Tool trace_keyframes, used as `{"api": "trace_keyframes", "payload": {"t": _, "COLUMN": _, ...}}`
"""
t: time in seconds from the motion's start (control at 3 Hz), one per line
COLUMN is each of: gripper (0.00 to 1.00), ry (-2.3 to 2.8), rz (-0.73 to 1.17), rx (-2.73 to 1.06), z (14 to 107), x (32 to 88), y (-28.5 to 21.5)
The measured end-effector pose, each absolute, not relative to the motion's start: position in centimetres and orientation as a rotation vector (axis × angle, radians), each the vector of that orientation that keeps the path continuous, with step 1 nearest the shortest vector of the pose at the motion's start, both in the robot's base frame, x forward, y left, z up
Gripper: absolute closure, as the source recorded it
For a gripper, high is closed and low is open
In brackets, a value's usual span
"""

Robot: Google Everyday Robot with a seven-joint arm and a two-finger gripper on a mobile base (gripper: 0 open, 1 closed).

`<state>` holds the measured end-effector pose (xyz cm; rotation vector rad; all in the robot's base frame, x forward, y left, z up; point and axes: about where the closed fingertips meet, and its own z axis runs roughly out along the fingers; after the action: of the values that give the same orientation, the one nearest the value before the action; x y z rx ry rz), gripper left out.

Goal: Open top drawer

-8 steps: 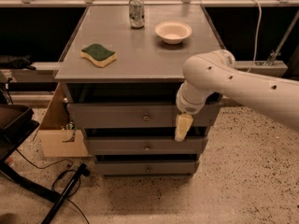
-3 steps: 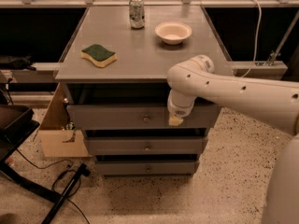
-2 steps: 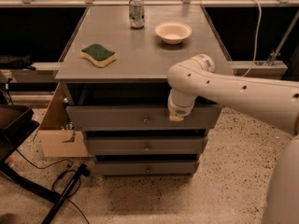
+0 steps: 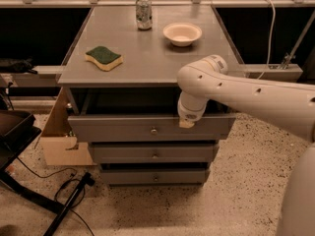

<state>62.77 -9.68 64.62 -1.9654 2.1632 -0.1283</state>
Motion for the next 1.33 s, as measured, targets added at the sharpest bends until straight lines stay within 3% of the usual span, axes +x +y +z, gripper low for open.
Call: {"api": "trace_keyframes", "payload": {"t": 1.33, "gripper": 1.0, "ry": 2.213, "rz": -0.067, "rx": -2.054, "z": 65.3, "x": 58.3, "y": -11.9}}
